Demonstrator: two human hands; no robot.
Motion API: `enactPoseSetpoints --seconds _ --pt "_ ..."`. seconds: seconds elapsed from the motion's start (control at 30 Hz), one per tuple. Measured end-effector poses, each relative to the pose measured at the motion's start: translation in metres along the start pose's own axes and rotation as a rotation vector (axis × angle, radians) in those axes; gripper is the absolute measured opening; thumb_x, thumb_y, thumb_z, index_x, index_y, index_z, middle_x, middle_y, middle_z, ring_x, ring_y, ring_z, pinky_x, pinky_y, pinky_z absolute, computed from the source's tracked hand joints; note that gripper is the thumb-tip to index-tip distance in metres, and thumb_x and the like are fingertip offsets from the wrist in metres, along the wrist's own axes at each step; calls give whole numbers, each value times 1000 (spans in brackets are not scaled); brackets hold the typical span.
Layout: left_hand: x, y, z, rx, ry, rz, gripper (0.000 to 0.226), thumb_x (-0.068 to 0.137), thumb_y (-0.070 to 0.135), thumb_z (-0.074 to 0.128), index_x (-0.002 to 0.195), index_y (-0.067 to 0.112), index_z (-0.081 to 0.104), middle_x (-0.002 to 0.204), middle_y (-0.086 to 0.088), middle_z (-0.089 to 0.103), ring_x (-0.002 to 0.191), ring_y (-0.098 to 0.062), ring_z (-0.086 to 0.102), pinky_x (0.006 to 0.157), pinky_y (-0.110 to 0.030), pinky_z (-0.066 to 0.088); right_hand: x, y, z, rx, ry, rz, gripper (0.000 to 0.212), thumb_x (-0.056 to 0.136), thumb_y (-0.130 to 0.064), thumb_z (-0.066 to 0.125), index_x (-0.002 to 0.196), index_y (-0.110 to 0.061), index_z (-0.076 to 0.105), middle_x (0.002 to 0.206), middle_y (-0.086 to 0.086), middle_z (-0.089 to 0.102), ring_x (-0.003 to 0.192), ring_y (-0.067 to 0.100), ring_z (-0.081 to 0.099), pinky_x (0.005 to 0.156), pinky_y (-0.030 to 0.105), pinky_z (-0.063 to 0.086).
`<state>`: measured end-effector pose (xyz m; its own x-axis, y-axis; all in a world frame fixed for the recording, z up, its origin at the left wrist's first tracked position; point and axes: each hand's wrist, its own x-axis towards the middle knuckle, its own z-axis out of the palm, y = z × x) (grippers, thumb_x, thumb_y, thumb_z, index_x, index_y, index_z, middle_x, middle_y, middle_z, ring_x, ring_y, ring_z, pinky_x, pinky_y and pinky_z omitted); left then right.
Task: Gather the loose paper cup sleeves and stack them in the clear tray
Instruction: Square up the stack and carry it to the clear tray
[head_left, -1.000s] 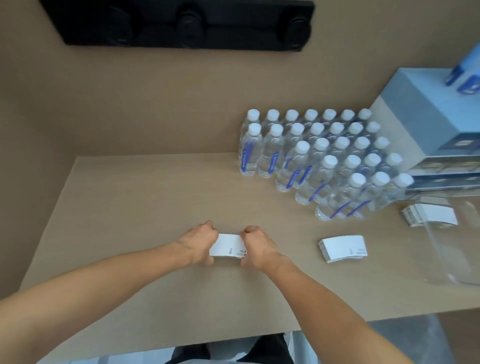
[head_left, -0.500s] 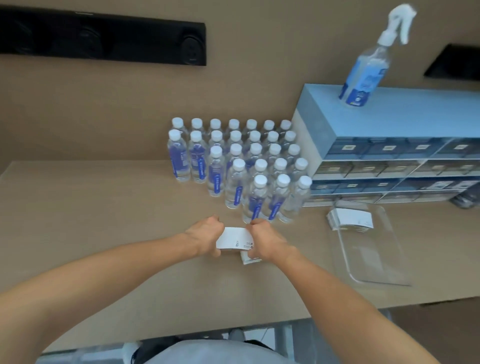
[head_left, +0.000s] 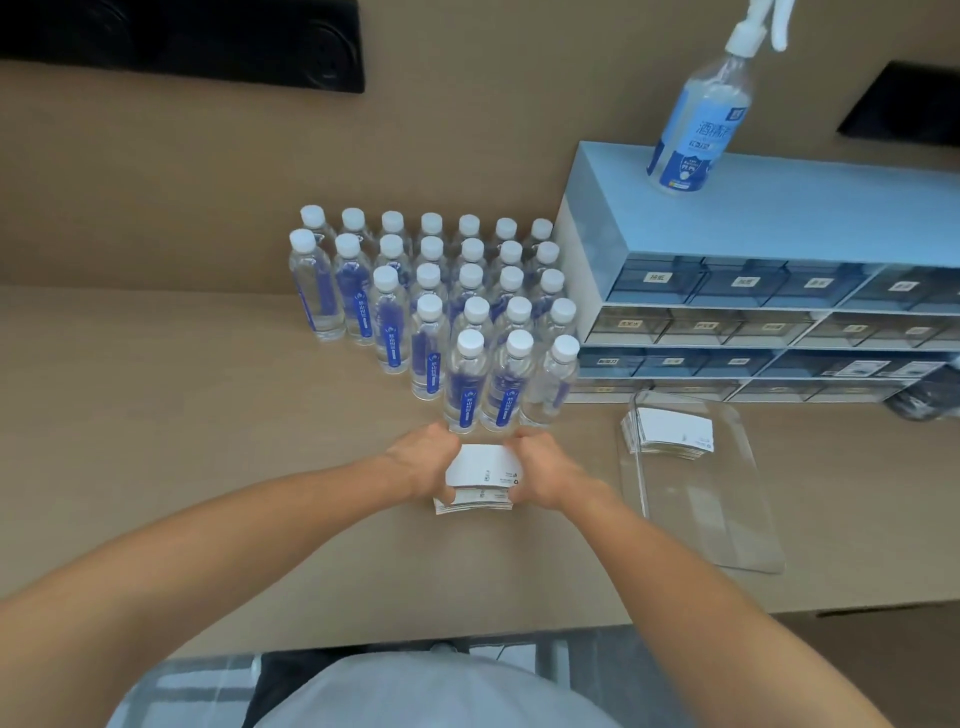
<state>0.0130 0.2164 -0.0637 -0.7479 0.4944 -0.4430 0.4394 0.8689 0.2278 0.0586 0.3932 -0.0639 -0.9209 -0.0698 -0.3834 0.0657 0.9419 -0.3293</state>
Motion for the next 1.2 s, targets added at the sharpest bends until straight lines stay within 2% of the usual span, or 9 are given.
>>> enactPoseSetpoints --seconds 0.4,0.53,0.67,0.87,0.93,1.03,1.1,1.13,1.2 --pt "14 -10 12 -28 -26 -42 58 72 35 83 115 3 61 120 -11 55 100 -30 62 70 -28 43 24 5 7 -71 -80 -42 44 69 -18 79 109 -9 63 120 11 55 112 27 53 94 32 47" --pt "16 -9 22 -37 -35 -68 57 75 35 81 118 3 62 121 -12 53 102 -31 62 73 -29 45 26 9 15 -48 -84 -40 43 70 -16 78 109 -9 63 120 10 52 112 27 52 93 31 46" --pt "15 -12 25 -70 -42 -78 54 76 30 80 118 1 61 123 -11 50 106 -31 60 88 -35 54 28 11 18 -37 -72 -47 41 69 -14 77 107 -8 63 119 11 53 113 28 51 94 31 46" --pt "12 -15 26 -88 -26 -40 56 76 35 79 119 5 59 124 -8 46 106 -28 59 93 -35 51 28 13 21 5 -53 -35 49 71 -11 75 118 -8 61 124 10 48 119 28 48 99 30 44" --pt "11 -16 23 -129 -24 -46 70 70 45 83 121 6 55 123 -6 46 106 -27 58 90 -33 50 27 13 18 8 -65 -28 69 68 -16 80 131 -9 53 130 9 46 123 27 46 103 31 42" --pt "8 -21 14 -272 -9 -126 77 69 62 79 118 8 55 116 -7 54 106 -25 57 87 -32 48 26 16 12 48 -105 2 94 64 -26 85 144 -11 39 139 9 47 129 27 44 106 32 41" --pt "4 -24 10 -508 22 -292 69 77 69 67 101 5 61 93 -5 59 84 -21 57 72 -32 47 26 20 9 214 -72 89 78 69 -25 84 137 -11 48 133 8 57 123 25 53 95 29 45" --pt "3 -25 8 -710 0 -407 72 81 69 62 108 2 62 89 -6 60 79 -21 57 69 -32 46 24 22 7 348 -49 164 65 74 -22 81 132 -11 54 126 7 62 118 24 57 89 28 44" --pt "-1 -25 5 -1218 -129 -606 77 90 63 56 134 0 50 120 -18 63 101 -31 64 83 -38 51 20 22 7 703 -7 388 40 82 -22 76 117 -13 59 109 3 63 105 20 59 85 28 43"
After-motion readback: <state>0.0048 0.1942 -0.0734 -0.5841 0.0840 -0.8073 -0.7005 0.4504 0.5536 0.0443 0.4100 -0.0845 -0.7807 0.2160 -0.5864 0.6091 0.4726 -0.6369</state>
